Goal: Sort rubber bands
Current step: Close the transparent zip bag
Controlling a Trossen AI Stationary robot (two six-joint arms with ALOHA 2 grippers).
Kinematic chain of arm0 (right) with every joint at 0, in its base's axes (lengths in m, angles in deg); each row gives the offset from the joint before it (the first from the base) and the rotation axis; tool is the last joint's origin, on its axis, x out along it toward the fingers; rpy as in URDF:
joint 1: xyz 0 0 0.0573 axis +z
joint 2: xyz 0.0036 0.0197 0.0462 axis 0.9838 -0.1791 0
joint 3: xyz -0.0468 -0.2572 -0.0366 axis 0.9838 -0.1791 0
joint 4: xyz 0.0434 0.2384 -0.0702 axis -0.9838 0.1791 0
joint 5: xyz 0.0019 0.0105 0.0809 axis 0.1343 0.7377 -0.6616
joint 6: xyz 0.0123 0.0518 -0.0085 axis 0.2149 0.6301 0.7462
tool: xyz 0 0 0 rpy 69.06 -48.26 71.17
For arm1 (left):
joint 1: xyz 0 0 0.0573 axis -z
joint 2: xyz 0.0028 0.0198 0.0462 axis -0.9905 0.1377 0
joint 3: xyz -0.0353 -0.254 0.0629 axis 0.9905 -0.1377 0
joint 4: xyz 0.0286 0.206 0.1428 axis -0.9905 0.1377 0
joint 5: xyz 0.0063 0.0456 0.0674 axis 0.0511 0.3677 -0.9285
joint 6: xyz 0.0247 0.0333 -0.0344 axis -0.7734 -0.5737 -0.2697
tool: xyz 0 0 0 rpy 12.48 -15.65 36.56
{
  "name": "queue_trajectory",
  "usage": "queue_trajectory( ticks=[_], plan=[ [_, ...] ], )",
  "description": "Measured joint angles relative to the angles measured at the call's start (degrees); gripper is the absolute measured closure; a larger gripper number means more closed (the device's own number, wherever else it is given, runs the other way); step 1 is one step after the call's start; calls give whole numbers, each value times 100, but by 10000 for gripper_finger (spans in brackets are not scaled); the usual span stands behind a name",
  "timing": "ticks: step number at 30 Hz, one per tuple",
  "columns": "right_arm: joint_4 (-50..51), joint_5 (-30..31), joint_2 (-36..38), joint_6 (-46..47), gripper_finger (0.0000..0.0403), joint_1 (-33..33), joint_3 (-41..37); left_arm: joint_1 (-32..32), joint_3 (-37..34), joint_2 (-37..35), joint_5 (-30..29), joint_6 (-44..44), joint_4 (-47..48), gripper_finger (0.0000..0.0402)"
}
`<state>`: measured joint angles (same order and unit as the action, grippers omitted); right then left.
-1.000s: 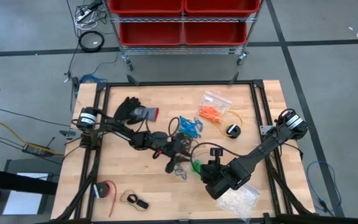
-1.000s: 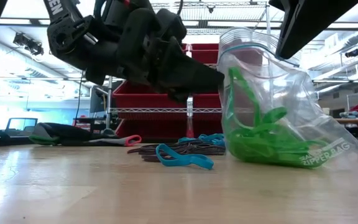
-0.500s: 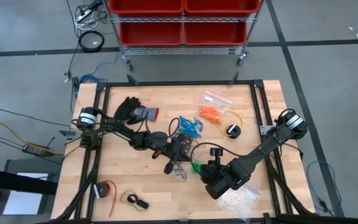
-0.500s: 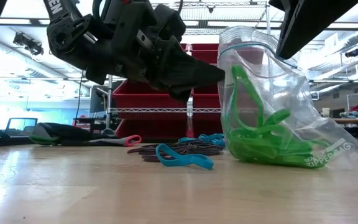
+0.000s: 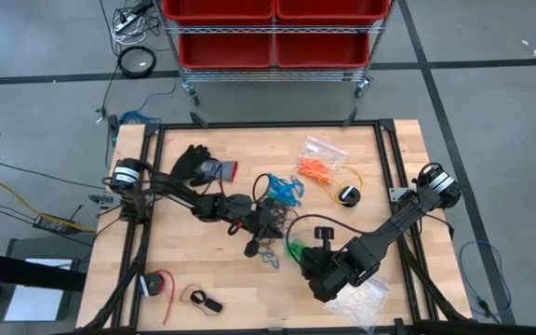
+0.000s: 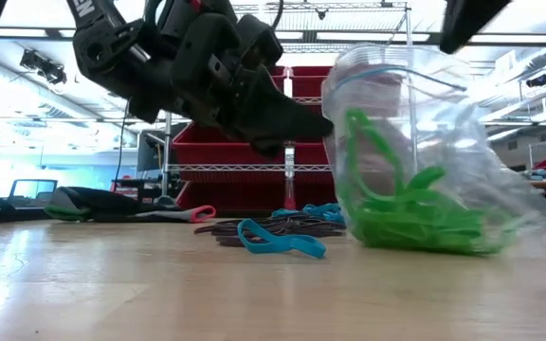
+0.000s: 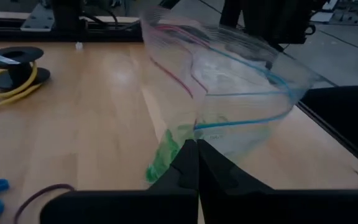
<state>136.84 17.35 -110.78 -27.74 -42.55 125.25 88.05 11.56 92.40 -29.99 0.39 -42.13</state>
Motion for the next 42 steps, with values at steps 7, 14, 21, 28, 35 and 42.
queue_trajectory(
  ticks=[7, 14, 21, 28, 35, 42],
  plan=[
    [470, 115, 44, 654, 384, 181, 2, -34, -125, -669, -354, -201, 973, 401],
    [506, 880, 129, 1473, 384, 600, -5, 93, -144, -936, -396, -17, 1548, 401],
    [569, 1287, 136, 3030, 359, 948, -555, 244, -142, -938, -396, 143, 1585, 401],
    [-92, 2275, 131, 3445, 321, 1227, -1063, 257, -142, -938, -396, 281, 1618, 401],
    [-1531, 3386, 85, 3156, 298, 1266, -1739, 257, -142, -938, -396, 450, 1563, 401],
    [-3285, 4021, 81, 2193, 259, 1136, -2426, 259, -142, -938, -391, 457, 1568, 401]
  ],
)
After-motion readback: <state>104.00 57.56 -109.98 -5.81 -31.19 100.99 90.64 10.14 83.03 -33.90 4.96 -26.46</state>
